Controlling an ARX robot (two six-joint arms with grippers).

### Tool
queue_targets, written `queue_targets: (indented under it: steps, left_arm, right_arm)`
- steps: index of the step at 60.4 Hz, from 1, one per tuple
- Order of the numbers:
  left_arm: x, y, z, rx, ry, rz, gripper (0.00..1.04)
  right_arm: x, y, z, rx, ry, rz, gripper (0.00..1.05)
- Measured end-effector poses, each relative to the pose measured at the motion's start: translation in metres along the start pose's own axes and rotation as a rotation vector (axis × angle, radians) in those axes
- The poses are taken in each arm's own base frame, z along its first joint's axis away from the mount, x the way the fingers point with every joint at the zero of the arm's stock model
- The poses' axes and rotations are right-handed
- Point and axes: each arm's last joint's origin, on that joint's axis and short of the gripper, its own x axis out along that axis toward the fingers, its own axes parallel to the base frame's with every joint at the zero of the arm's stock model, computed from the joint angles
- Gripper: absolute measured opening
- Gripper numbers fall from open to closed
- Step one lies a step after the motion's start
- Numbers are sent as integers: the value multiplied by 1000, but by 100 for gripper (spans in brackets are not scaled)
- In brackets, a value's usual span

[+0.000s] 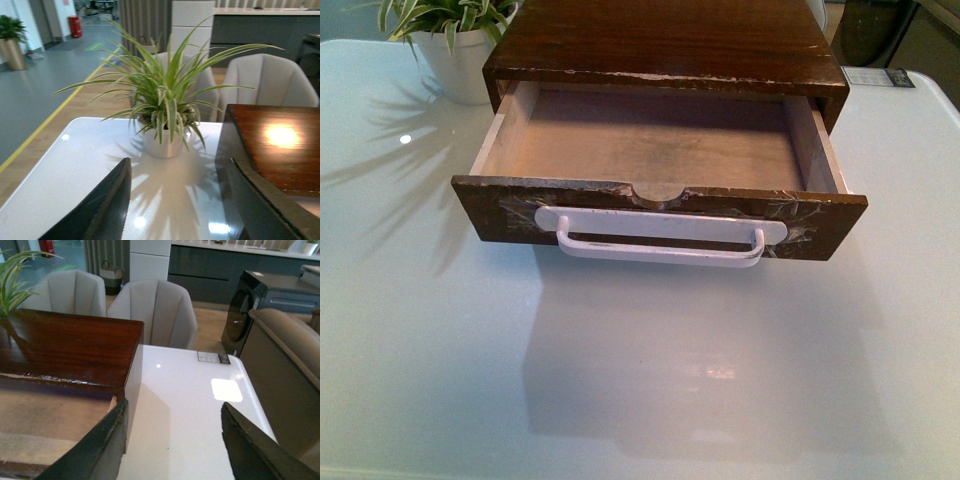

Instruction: Open drawer

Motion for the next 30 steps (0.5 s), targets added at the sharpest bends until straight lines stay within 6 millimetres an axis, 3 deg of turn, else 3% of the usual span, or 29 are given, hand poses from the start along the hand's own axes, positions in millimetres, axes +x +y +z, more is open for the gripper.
queue_targets:
  steps: [11,30]
  left_arm:
    - [-43,-16,-21,0,5,4,3]
    - [-77,-33,-34,-1,7,-5,2]
  right_arm:
    - [-23,-14,-18,51,-2,0,2]
    - [-43,-14,-29,57,-2,-3,2]
